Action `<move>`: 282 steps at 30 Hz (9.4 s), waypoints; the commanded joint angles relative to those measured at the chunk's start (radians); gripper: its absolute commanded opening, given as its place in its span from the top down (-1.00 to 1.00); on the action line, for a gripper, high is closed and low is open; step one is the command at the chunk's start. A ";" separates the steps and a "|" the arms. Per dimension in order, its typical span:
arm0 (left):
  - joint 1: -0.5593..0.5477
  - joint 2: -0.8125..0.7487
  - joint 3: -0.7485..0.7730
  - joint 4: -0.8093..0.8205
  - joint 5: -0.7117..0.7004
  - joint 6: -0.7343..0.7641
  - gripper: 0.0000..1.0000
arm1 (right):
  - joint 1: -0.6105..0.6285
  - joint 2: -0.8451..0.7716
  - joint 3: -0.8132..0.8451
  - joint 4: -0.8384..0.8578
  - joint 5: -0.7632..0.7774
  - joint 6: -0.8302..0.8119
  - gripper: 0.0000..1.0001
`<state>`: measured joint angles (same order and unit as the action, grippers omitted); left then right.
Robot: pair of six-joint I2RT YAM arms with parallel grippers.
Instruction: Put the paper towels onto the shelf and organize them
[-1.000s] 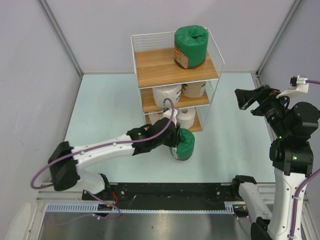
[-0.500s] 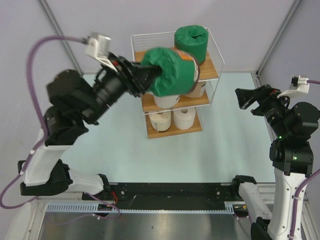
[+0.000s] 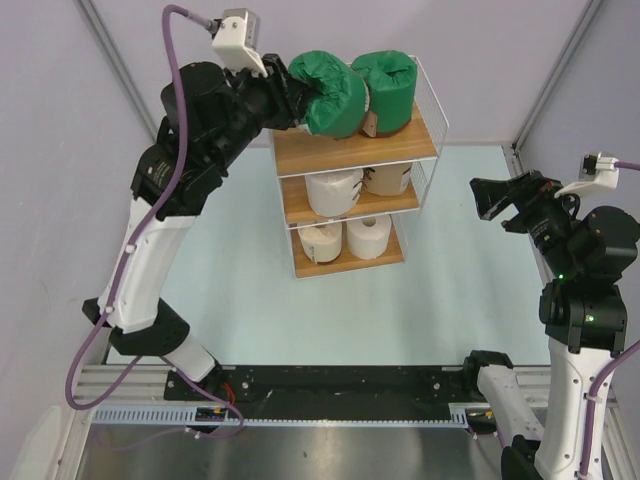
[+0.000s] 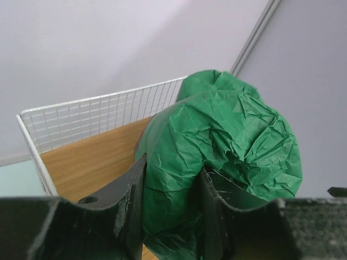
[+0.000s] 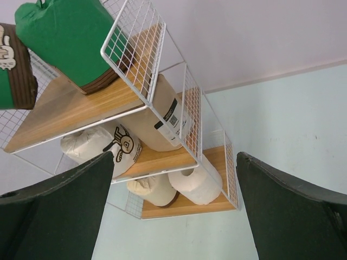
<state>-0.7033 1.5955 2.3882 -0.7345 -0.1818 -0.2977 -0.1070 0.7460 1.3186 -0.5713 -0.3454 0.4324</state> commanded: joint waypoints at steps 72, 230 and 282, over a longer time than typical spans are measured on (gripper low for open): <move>0.502 -0.112 -0.231 0.243 0.258 -0.106 -1.00 | 0.075 0.798 0.721 0.353 0.095 -0.096 -0.99; 0.421 -0.839 -1.310 0.334 0.068 -0.072 -0.99 | 0.027 0.468 -0.038 0.623 0.024 0.094 1.00; 0.427 -0.873 -1.333 0.317 0.102 -0.070 -1.00 | 1.040 0.472 -0.611 1.472 0.841 0.161 1.00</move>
<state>-0.2848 0.7307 1.0595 -0.4450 -0.0978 -0.3737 0.9451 1.2018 0.7124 0.7914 0.4480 0.6090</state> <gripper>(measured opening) 0.996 0.008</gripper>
